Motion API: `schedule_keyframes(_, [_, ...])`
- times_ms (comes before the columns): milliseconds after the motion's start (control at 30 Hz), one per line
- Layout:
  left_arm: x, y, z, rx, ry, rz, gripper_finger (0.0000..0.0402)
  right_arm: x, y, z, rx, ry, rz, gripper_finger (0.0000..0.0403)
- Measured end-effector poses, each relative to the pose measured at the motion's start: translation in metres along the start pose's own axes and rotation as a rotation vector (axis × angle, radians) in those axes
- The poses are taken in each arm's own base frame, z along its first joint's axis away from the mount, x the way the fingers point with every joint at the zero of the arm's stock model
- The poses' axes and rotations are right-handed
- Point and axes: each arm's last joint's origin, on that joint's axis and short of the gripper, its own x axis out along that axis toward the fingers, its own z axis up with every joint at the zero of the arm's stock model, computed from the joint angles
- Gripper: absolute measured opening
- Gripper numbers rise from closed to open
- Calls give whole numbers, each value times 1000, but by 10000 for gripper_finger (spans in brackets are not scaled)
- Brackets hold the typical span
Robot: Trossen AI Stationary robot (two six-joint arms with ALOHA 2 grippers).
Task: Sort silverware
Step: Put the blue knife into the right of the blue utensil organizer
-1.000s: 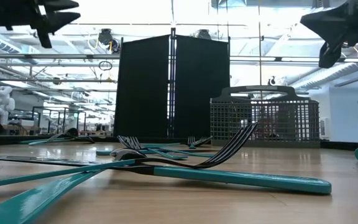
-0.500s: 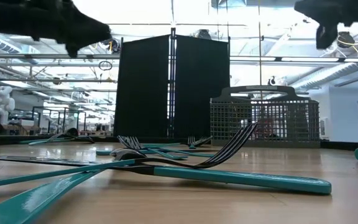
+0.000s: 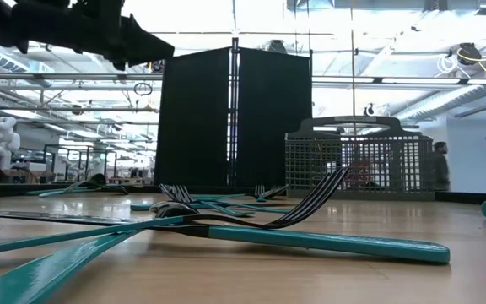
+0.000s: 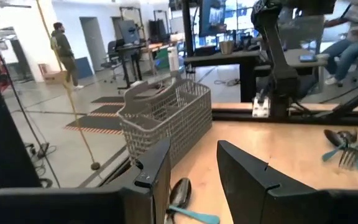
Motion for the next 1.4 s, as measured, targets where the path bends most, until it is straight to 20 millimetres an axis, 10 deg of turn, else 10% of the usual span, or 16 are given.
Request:
schedule_keyframes(333, [-28, 13, 9, -8, 6, 66, 128, 101, -5, 3, 42, 474, 231, 72])
schedule_keyframes(700, [-37, 16, 4, -67, 72, 98, 128, 196, 47, -58, -73, 487, 560, 73])
schedule_keyframes(1100, [-31, 13, -2, -49, 125, 92, 128, 229, 83, -102, 0, 473, 644, 73])
schedule_keyframes(1400, [-31, 13, -3, -47, 128, 91, 128, 224, 104, -97, 33, 450, 678, 73])
